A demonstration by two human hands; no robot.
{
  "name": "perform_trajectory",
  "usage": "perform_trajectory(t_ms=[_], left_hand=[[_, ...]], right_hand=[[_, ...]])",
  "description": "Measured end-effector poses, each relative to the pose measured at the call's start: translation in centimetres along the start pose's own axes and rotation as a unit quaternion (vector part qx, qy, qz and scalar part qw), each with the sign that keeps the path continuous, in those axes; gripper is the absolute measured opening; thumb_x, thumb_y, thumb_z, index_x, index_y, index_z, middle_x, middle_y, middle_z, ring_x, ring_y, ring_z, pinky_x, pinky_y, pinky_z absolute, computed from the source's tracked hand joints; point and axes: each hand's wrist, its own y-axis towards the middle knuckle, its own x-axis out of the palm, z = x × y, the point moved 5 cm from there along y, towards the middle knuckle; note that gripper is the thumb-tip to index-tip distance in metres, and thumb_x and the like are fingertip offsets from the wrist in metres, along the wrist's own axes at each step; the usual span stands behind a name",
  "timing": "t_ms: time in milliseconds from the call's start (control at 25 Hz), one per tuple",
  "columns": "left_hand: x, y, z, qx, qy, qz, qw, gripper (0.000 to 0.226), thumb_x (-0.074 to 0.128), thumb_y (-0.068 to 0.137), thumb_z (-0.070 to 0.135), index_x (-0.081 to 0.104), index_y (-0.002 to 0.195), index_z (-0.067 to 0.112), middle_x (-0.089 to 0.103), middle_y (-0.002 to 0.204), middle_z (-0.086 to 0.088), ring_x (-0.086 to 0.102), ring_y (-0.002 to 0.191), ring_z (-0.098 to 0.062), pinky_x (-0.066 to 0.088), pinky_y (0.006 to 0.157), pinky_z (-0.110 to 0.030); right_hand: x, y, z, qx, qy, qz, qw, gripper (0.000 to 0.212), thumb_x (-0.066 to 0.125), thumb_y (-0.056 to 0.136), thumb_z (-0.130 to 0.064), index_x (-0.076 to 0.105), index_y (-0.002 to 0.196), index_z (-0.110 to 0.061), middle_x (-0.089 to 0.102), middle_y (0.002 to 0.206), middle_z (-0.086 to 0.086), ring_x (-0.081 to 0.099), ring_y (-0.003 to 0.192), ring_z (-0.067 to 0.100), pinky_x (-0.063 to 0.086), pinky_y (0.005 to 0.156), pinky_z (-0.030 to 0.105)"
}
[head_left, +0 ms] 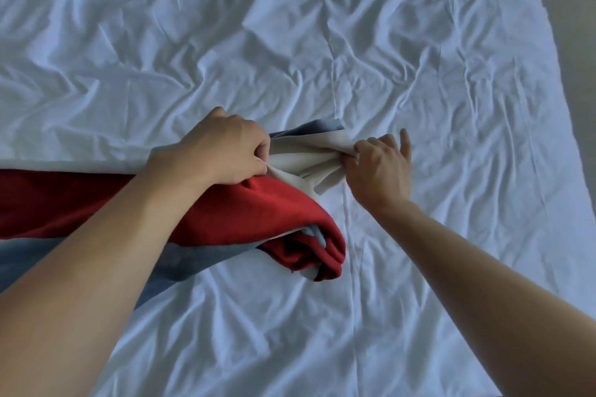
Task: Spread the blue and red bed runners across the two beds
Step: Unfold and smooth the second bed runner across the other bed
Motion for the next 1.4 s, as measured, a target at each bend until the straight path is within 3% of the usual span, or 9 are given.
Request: perform_trajectory(t_ms=[160, 360, 440, 560, 680, 840, 960, 1160, 1400], left_hand=[[-2.0, -0.1, -0.2, -0.010, -0.003, 0.029, 1.000, 0.012, 0.069, 0.079, 0.038, 0.063, 0.070, 0.032, 0.054, 0.064, 0.018, 0.054, 0.075, -0.009, 0.025, 0.079, -0.026], [-4.4, -0.7, -3.7, -0.093, 0.016, 0.056, 0.994, 0.012, 0.067, 0.082, 0.038, 0.061, 0.074, 0.032, 0.060, 0.074, 0.012, 0.055, 0.085, -0.021, 0.036, 0.091, -0.037], [-3.6, 0.1, -1.9, -0.069, 0.016, 0.086, 0.994, 0.006, 0.061, 0.087, 0.032, 0.065, 0.084, 0.029, 0.068, 0.088, 0.007, 0.061, 0.090, -0.022, 0.034, 0.096, -0.039], [-1.5, 2.4, 3.7, -0.014, -0.029, 0.064, 0.997, 0.025, 0.046, 0.090, 0.045, 0.067, 0.095, 0.031, 0.068, 0.095, 0.011, 0.062, 0.094, -0.016, 0.034, 0.097, -0.041], [1.8, 4.3, 8.9, 0.022, 0.042, -0.062, 0.997, 0.041, 0.047, 0.075, 0.070, 0.057, 0.087, 0.033, 0.056, 0.079, 0.015, 0.051, 0.079, -0.013, 0.033, 0.087, -0.037], [2.8, 5.1, 10.5, 0.050, 0.100, -0.042, 0.993, 0.019, 0.058, 0.085, 0.047, 0.059, 0.091, 0.028, 0.062, 0.086, 0.005, 0.059, 0.088, -0.022, 0.042, 0.088, -0.036], [0.1, 5.4, 6.2, -0.006, 0.125, 0.007, 0.992, 0.020, 0.061, 0.087, 0.045, 0.062, 0.095, 0.026, 0.069, 0.096, -0.003, 0.062, 0.092, -0.028, 0.040, 0.087, -0.039], [-3.9, 4.0, -4.1, -0.203, 0.151, 0.009, 0.967, 0.024, 0.067, 0.083, 0.035, 0.067, 0.106, 0.029, 0.069, 0.112, -0.009, 0.062, 0.106, -0.033, 0.038, 0.096, -0.042], [1.6, 8.7, 4.9, -0.029, -0.003, -0.042, 0.999, 0.035, 0.056, 0.085, 0.036, 0.061, 0.119, 0.034, 0.064, 0.118, 0.008, 0.058, 0.111, -0.016, 0.028, 0.108, -0.036]], right_hand=[[-1.5, 0.2, 1.2, 0.013, 0.000, 0.031, 0.999, 0.032, 0.050, 0.097, -0.028, 0.056, 0.069, -0.016, 0.057, 0.071, -0.001, 0.056, 0.102, 0.026, 0.011, 0.123, 0.050], [-2.6, 0.1, 4.2, 0.058, -0.016, 0.008, 0.998, 0.027, 0.048, 0.098, -0.028, 0.070, 0.091, -0.013, 0.069, 0.090, 0.003, 0.054, 0.110, 0.028, 0.010, 0.122, 0.051], [-2.4, -0.5, 3.4, 0.015, 0.030, 0.045, 0.998, 0.021, 0.055, 0.097, -0.026, 0.069, 0.106, -0.014, 0.070, 0.099, 0.003, 0.057, 0.111, 0.027, 0.011, 0.123, 0.050], [-2.4, -1.4, 2.4, -0.061, 0.087, 0.089, 0.990, 0.018, 0.058, 0.091, -0.014, 0.070, 0.104, -0.015, 0.069, 0.096, 0.001, 0.060, 0.103, 0.026, 0.019, 0.121, 0.052], [-1.6, -2.3, 3.1, -0.099, 0.105, 0.038, 0.989, 0.023, 0.057, 0.085, -0.010, 0.072, 0.101, -0.015, 0.071, 0.092, 0.002, 0.061, 0.101, 0.028, 0.020, 0.120, 0.053], [-0.1, -3.9, 5.2, -0.119, 0.119, -0.063, 0.984, 0.031, 0.056, 0.086, -0.030, 0.068, 0.113, -0.019, 0.071, 0.098, -0.003, 0.057, 0.109, 0.023, 0.015, 0.122, 0.047], [-0.1, -3.3, 4.1, -0.134, 0.161, -0.056, 0.976, 0.034, 0.053, 0.086, -0.043, 0.066, 0.108, -0.020, 0.067, 0.091, -0.005, 0.057, 0.101, 0.018, 0.017, 0.121, 0.044], [-0.9, 0.9, 1.9, -0.143, 0.166, 0.002, 0.976, 0.010, 0.063, 0.087, -0.023, 0.066, 0.089, -0.014, 0.065, 0.082, 0.000, 0.058, 0.093, 0.024, 0.023, 0.120, 0.048], [-1.0, 2.7, -1.4, -0.206, 0.206, 0.052, 0.955, 0.013, 0.063, 0.088, -0.024, 0.067, 0.081, -0.014, 0.067, 0.077, -0.001, 0.058, 0.086, 0.021, 0.026, 0.117, 0.041]])
